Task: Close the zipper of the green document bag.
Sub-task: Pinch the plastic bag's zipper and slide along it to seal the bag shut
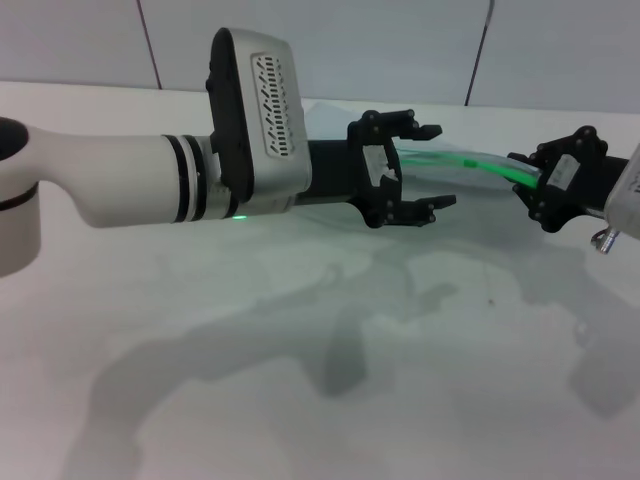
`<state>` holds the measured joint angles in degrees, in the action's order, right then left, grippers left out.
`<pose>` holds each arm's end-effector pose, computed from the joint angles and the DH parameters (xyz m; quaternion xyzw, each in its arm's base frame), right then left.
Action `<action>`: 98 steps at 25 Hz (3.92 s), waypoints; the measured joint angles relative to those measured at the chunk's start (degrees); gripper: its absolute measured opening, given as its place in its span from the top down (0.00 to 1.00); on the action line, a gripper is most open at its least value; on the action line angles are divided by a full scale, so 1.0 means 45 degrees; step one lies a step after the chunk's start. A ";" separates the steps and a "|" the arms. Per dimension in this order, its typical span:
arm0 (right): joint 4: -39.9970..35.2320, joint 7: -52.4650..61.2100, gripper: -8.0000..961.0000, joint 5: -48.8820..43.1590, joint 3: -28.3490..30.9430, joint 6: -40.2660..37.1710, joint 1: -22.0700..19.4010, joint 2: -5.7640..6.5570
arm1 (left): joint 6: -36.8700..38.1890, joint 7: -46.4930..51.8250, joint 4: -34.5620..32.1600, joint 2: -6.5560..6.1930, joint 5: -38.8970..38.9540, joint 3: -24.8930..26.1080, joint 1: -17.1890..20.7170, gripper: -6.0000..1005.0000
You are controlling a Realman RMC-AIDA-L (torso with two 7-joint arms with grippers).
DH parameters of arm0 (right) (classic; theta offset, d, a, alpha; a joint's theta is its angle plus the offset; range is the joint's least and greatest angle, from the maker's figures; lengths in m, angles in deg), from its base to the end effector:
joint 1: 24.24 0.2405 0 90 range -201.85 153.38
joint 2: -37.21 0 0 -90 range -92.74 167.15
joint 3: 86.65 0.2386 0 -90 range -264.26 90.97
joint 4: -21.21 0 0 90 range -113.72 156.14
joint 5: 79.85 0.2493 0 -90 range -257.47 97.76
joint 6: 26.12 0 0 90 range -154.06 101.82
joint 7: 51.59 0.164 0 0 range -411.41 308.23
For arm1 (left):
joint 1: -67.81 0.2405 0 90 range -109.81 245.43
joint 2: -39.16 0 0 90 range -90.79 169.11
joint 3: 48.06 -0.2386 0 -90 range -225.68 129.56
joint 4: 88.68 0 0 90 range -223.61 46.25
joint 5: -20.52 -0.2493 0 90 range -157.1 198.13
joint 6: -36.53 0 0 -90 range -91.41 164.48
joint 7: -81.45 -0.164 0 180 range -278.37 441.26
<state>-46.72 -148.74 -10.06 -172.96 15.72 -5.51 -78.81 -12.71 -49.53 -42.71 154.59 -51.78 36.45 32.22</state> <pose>0.2100 0.4260 -0.0137 -0.9334 -0.0146 0.0104 0.3584 -0.1296 0.4246 -0.0874 -0.9426 0.1579 -0.1630 0.2450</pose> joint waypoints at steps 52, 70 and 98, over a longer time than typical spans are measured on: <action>-0.0255 -0.0053 0.93 0.0306 0.0124 0.0293 0.0012 -0.0038 | -0.1797 -0.5173 -0.2033 0.0209 0.2533 0.0813 0.0166 0.28; -0.0295 -0.0109 0.93 0.0349 0.0039 0.0291 0.0012 -0.0030 | -0.0898 -0.4772 -0.2063 0.0210 0.2316 0.0256 -0.0644 0.30; -0.0030 -0.0110 0.93 0.0369 -0.0030 0.0292 0.0038 -0.0057 | 0.0616 -0.3990 -0.0919 0.0193 0.2178 -0.0616 -0.0233 0.30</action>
<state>-46.86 -149.24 -8.40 -173.09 17.03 -5.34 -79.07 -9.94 -67.49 -46.84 155.46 -41.98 33.67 31.18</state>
